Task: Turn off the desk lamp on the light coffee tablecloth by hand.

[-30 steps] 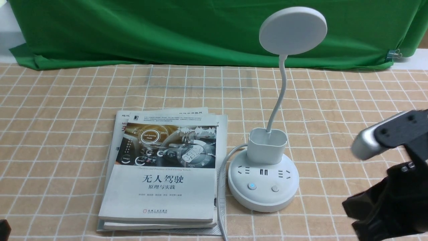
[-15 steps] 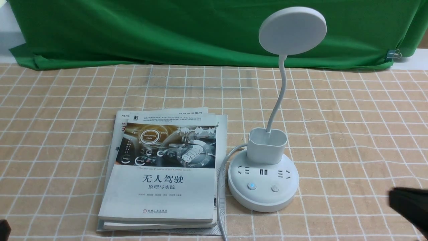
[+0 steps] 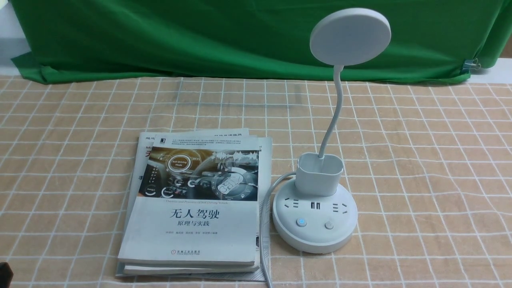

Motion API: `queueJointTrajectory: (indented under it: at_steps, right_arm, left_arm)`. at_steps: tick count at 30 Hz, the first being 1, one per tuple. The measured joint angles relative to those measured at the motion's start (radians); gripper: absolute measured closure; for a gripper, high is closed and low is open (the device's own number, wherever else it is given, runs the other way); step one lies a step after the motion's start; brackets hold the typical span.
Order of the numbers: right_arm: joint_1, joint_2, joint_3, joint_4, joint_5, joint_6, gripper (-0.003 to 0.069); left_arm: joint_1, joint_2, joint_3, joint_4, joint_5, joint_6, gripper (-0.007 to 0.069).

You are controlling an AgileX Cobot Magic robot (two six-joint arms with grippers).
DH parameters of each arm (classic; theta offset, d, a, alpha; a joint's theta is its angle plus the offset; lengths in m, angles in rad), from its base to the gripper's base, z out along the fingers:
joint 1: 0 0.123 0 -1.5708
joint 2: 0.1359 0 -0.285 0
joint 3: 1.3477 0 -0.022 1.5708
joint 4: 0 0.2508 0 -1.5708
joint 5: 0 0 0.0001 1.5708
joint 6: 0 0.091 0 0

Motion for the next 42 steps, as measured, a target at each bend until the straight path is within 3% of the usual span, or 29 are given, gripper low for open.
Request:
queueJointTrajectory:
  at_steps: [13, 42]
  right_arm:
    - [0.000, -0.015, 0.015, 0.000, -0.023, -0.065, 0.0614]
    - [0.000, -0.015, 0.015, 0.000, -0.023, -0.048, 0.0564]
  left_arm:
    - [0.000, 0.000, 0.000, 0.000, 0.000, 0.000, 0.0620]
    - [0.000, 0.000, 0.000, 0.000, 0.000, -0.001, 0.0620]
